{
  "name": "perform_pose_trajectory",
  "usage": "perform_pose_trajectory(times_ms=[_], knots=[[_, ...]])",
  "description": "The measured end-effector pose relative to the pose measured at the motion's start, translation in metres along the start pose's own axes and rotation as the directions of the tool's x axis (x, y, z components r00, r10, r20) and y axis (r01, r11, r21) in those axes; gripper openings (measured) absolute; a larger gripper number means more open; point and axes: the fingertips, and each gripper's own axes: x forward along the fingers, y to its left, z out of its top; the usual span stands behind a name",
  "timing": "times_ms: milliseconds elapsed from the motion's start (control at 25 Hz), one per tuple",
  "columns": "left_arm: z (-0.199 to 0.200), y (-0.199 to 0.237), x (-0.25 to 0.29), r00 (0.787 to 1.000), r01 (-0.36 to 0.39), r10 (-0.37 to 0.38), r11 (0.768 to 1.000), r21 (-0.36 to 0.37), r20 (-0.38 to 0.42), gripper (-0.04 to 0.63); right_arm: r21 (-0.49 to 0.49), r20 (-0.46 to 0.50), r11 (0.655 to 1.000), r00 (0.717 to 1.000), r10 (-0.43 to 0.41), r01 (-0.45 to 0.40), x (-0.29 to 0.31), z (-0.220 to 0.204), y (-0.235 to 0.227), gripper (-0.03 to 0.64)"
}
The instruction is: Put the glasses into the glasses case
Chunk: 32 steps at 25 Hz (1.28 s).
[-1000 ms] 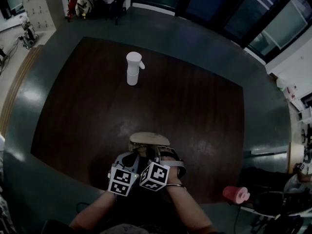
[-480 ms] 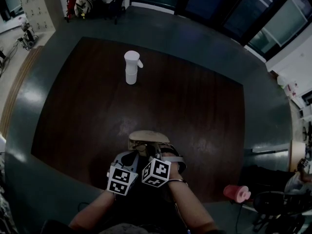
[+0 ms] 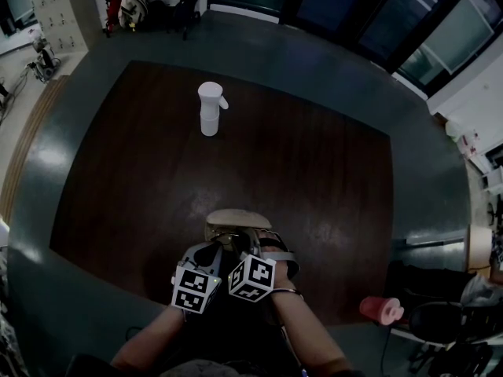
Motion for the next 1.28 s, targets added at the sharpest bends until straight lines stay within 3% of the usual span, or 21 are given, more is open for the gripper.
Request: perform_pose_trajectory(times_ms=[400, 600, 800, 1040, 1280], knots=[[-0.001, 0.002, -0.003, 1.0, 0.006, -0.006, 1.0, -0.007, -0.003, 0.006, 0.032, 0.015, 0.999, 0.999, -0.042, 0.041, -0.026, 0.007, 0.005, 0.087], [0.0, 0.002, -0.006, 0.999, 0.044, -0.045, 0.999, 0.013, 0.015, 0.006, 0.106, 0.033, 0.992, 0.997, -0.068, 0.064, -0.045, 0.009, 0.014, 0.086], [0.0, 0.004, -0.029, 0.998, 0.044, -0.044, 0.999, -0.015, 0.037, 0.006, 0.172, 0.043, 0.979, 0.992, -0.115, 0.106, -0.067, 0.011, 0.022, 0.086], [0.0, -0.006, -0.066, 0.992, 0.082, -0.079, 0.996, -0.028, 0.094, 0.006, 0.326, 0.084, 0.935, 0.981, -0.176, 0.14, -0.102, 0.024, 0.038, 0.086], [0.022, -0.03, -0.092, 0.978, 0.126, -0.129, 0.992, 0.026, 0.164, 0.006, 0.462, 0.169, 0.87, 0.946, -0.278, 0.173, -0.147, 0.032, 0.031, 0.072]])
